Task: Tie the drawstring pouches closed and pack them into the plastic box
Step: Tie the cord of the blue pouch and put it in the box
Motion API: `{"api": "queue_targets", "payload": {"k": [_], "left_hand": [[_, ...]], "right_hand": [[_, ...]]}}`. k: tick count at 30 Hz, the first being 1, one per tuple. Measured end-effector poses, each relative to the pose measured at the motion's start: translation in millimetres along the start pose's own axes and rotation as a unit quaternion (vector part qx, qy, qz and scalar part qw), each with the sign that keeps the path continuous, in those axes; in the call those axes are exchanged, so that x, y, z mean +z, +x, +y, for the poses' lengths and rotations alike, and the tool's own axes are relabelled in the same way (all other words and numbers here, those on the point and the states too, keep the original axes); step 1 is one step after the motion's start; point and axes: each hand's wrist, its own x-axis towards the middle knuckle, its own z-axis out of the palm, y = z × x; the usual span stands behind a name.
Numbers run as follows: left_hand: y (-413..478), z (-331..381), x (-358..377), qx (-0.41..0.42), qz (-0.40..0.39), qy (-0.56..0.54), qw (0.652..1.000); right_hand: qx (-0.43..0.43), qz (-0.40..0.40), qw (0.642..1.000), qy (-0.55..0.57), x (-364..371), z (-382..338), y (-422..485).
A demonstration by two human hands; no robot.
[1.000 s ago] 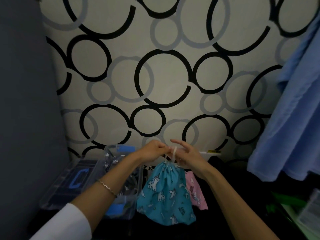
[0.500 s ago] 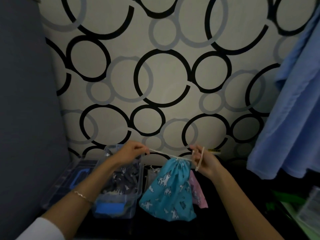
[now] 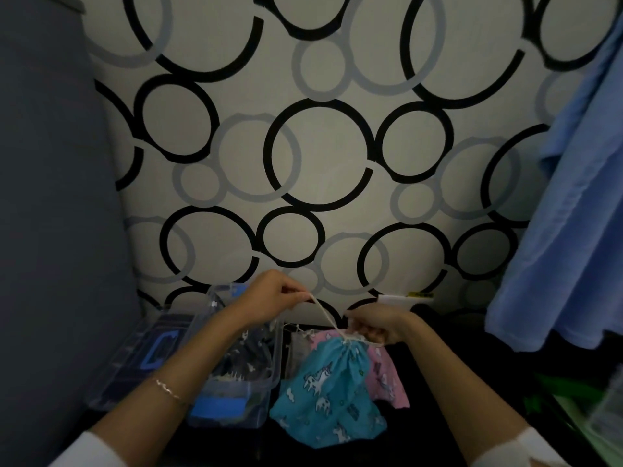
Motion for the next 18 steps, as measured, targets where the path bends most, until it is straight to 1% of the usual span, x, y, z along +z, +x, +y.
{"api": "queue_targets", "payload": {"k": [2,3,4,7,9,10,12,13,15,16,18], "left_hand": [[6.1,6.5,3.6,0.004,-0.001,-0.025,1.000],[10.5,10.4,6.4,0.007,0.001,-0.044,0.999],[15.6,13.4,10.3,0.005,0.005,-0.067,0.998],[34.9,19.0,24.0,-0.022,0.032,-0.105,0.994],[44.9,21.5,35.9,-0.051,0.030,-0.129,0.990],[47.6,22.1,42.0,-0.067,0.021,-0.137,0.988],[46.4,20.5,52.9,-0.090,-0.012,-0.109,0.990],[42.8,18.8,59.7,-0.097,-0.037,-0.096,0.990],[33.6,15.3,73.2,-0.092,-0.074,-0.102,0.988],[29.1,14.0,79.5,-0.085,-0.075,-0.114,0.987],[24.5,10.5,89.1,-0.082,-0.053,-0.138,0.986]], "right_hand": [[-0.075,0.047,0.987,-0.134,8.3,-4.8,-7.6],[-0.113,0.048,0.977,-0.173,13.4,-7.8,-13.3],[-0.146,0.034,0.971,-0.184,18.7,-10.2,-18.5],[-0.208,-0.025,0.972,-0.110,29.8,-14.4,-30.6],[-0.232,-0.041,0.968,-0.083,34.4,-14.7,-35.9],[-0.241,-0.037,0.967,-0.073,36.0,-13.7,-37.7],[-0.254,-0.012,0.966,-0.039,37.8,-9.9,-39.3],[-0.260,0.002,0.965,-0.016,37.4,-7.6,-39.3],[-0.265,0.020,0.964,0.027,35.2,-3.2,-38.6],[-0.266,0.018,0.963,0.039,34.3,-1.4,-39.0],[-0.263,0.004,0.963,0.052,34.2,1.8,-38.8]]}}
